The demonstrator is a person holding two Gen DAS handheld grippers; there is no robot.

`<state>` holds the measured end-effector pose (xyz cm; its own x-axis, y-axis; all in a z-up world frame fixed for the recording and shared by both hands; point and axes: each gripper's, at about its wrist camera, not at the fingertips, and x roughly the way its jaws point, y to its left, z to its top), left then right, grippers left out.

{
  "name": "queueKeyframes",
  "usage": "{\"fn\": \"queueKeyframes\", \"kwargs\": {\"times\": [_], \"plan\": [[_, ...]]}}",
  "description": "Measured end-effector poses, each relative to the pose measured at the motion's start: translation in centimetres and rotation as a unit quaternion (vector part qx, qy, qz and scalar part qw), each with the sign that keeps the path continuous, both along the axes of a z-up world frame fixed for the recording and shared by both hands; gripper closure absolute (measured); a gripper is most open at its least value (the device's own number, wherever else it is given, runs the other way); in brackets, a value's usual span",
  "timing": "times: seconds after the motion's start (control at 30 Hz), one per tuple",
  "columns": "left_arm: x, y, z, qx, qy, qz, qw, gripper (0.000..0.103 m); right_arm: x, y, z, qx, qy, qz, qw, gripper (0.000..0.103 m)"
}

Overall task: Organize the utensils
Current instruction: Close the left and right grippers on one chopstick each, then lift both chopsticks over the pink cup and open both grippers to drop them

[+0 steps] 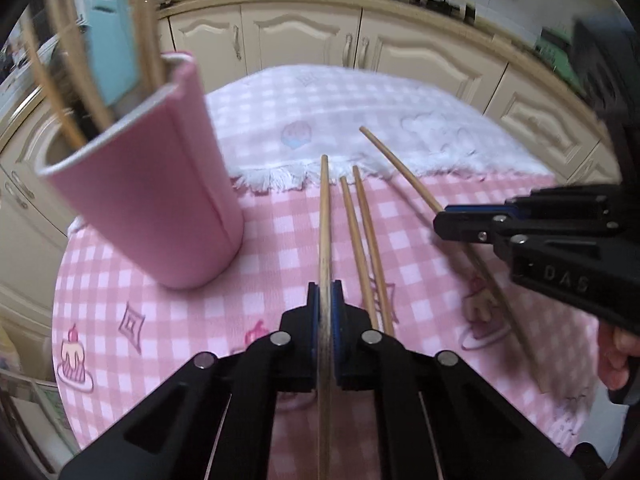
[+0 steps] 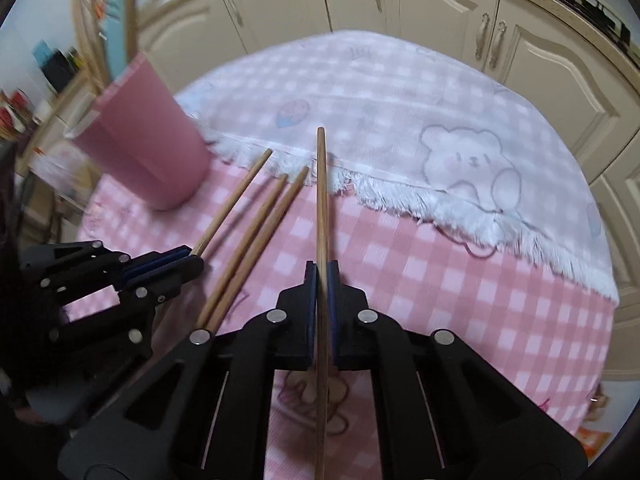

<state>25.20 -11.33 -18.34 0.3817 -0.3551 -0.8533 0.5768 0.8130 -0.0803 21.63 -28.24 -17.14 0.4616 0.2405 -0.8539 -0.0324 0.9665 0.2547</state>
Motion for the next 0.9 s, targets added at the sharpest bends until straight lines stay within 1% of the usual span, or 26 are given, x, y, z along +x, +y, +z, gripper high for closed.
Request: {"fn": "queueKeyframes", "kwargs": {"times": [0.07,0.1,0.17,0.2,0.27,0.3,0.33,0.43,0.47,0.53,0.57,0.6,0.7,0.77,0.87,0.9], "plan": [[-0.6,0.8,0.9,-0.021,-0.009,0.004,0.9997,0.098,-1.2,-0.6,1.2,0.032,-0.030,0.002,0.999,0.097],[-1.3,1.5,1.9,-0.043,-0.022,0.006,0.9988,0.098,-1.7,-0.9,1.9,0.045,-0.047,0.004,0.998,0.097],[-2.0,2.5,3.2,-0.072,-0.037,0.008,0.9967,0.098,-2.4,-1.2,3.3,0.068,-0.076,0.009,0.995,0.097],[-2.5,3.2,4.2,-0.092,-0.051,0.015,0.9943,0.098,-2.8,-1.3,4.2,0.077,-0.099,0.011,0.992,0.097],[-2.9,4.3,5.4,-0.117,-0.065,0.026,0.9906,0.098,-3.3,-1.5,5.5,0.094,-0.126,0.011,0.988,0.097],[-3.1,5.1,6.3,-0.138,-0.077,0.034,0.9868,0.098,-3.5,-1.6,6.4,0.109,-0.145,0.010,0.983,0.097],[-3.1,5.6,6.9,-0.147,-0.087,0.039,0.9845,0.098,-3.6,-1.6,7.1,0.115,-0.158,0.009,0.981,0.097],[-3.5,7.1,9.5,-0.186,-0.128,0.059,0.9723,0.098,-3.5,-1.3,9.3,0.127,-0.205,0.002,0.971,0.097],[-3.5,7.7,10.4,-0.201,-0.144,0.065,0.9669,0.098,-3.4,-1.2,10.0,0.129,-0.222,-0.001,0.967,0.097],[-3.6,8.3,11.9,-0.214,-0.174,0.079,0.9580,0.098,-3.1,-0.8,11.5,0.129,-0.250,-0.006,0.960,0.097],[-3.5,8.4,12.5,-0.219,-0.182,0.084,0.9549,0.098,-2.8,-0.4,12.2,0.129,-0.264,-0.006,0.956,0.097],[-3.3,8.8,13.3,-0.227,-0.197,0.091,0.9493,0.098,-2.5,0.2,13.0,0.126,-0.278,-0.004,0.952,0.097],[-2.8,9.2,15.6,-0.229,-0.248,0.111,0.9349,0.098,-1.7,1.1,15.2,0.123,-0.318,-0.002,0.940,0.097],[-2.2,9.3,16.8,-0.235,-0.268,0.119,0.9268,0.098,-0.8,1.9,16.7,0.122,-0.338,-0.001,0.933,0.097],[-1.3,9.6,19.3,-0.244,-0.307,0.129,0.9108,0.098,1.0,3.1,19.0,0.123,-0.370,-0.003,0.921,0.097],[-0.9,9.6,19.7,-0.248,-0.315,0.130,0.9069,0.098,1.7,3.5,19.6,0.121,-0.380,-0.003,0.917,0.097]]}}
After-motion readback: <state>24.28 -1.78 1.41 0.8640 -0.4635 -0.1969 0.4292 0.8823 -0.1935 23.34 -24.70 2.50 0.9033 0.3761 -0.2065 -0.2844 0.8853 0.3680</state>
